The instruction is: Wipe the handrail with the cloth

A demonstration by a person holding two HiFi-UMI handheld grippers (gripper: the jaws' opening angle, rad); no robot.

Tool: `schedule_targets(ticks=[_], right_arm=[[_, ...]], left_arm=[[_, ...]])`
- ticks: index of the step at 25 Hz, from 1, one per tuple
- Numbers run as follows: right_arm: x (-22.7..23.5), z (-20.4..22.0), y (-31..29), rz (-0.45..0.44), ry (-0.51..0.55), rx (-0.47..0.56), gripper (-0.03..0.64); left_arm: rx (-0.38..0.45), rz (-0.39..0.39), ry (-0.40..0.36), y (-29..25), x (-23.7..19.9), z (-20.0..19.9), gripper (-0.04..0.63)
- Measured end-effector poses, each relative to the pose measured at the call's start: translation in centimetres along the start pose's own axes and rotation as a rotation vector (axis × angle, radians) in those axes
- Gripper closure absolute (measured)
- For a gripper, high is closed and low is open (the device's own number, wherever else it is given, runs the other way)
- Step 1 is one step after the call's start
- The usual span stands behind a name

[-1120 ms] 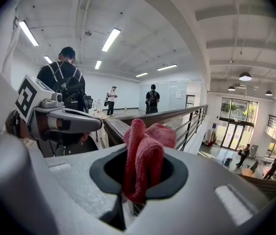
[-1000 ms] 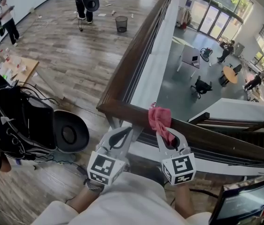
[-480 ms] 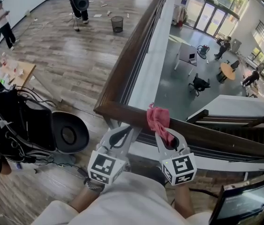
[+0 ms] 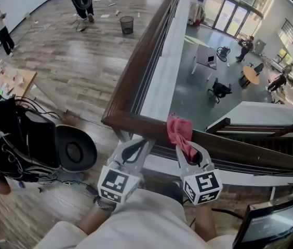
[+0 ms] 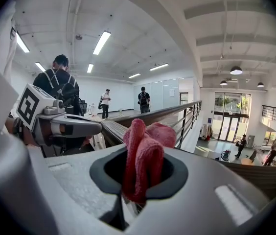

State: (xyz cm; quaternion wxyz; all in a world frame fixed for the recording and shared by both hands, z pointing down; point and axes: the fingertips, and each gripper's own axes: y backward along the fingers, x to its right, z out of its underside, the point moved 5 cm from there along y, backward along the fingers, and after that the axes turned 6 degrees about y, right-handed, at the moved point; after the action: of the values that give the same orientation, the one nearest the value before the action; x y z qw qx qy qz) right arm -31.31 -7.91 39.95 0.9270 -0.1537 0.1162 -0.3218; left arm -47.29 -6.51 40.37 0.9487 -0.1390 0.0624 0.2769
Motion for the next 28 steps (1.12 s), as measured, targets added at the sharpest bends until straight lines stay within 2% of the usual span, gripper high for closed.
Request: schedule_targets(ticks=[8,14,28], right_arm=[[0.4,0.3,0.3,0.012,-0.006,0.007,0.555],[0.3,0.0,0.1,-0.015,-0.053,0.029,0.555],[-1.1,-1.0,-0.8,-0.056,-0.035,0.027,0.555]], left_arm=[[-0.008,-0.007,0.004,0.0,-0.1,0.3,0.589],[-0.020,-0.010,0.004,-0.2,0.0,0.6,0.589],[-0.009,-0.041,0.007,0.7,-1.0,-0.1,0.589]])
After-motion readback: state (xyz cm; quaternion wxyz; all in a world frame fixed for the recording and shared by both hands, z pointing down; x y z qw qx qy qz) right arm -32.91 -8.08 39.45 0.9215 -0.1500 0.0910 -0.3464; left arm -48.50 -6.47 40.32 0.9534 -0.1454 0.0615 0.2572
